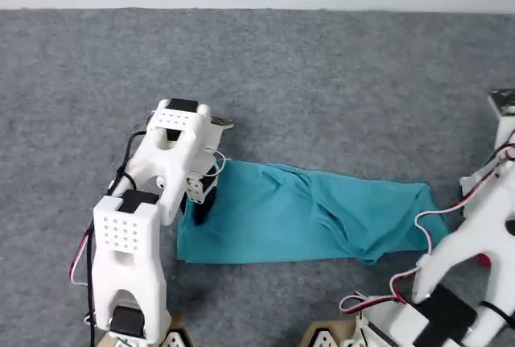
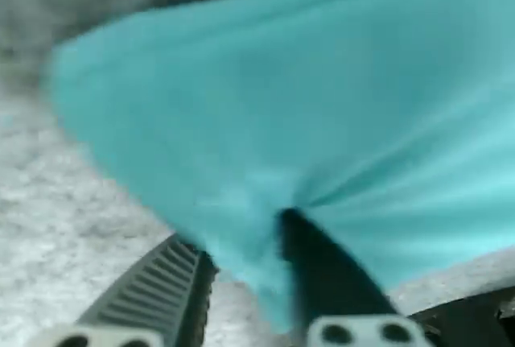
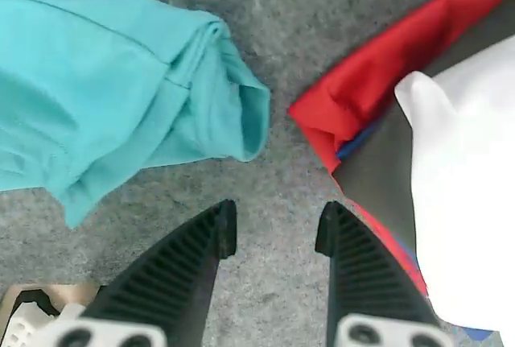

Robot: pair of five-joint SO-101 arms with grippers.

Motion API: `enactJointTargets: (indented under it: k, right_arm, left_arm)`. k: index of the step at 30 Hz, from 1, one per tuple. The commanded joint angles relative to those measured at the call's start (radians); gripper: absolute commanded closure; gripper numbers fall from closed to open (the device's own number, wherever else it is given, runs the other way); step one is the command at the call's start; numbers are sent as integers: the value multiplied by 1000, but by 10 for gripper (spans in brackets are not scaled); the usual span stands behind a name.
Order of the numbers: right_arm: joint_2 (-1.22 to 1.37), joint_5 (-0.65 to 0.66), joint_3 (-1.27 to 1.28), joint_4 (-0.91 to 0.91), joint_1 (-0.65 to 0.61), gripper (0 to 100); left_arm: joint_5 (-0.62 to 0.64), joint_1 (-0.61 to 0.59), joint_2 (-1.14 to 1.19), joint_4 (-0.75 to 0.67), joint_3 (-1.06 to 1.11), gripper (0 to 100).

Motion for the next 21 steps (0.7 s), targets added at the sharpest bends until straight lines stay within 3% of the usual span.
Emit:
enactJointTargets:
  k: [1, 7, 11, 16, 21]
  right_arm:
    - [-18, 12, -44, -5, 13, 823]
    - [-16, 14, -44, -5, 13, 823]
    - [-16, 14, -44, -7, 13, 823]
    - [-16, 14, -14, -19, 10, 823]
    - [-18, 14, 91, -85, 13, 823]
  left_arm:
    - [11, -23, 23, 20, -33, 987]
    - [9, -94, 21, 20, -54, 987]
    - [-3, -242, -35, 20, -105, 987]
    - [-181, -420, -181, 20, -176, 987]
    - [-256, -440, -315, 20, -166, 987]
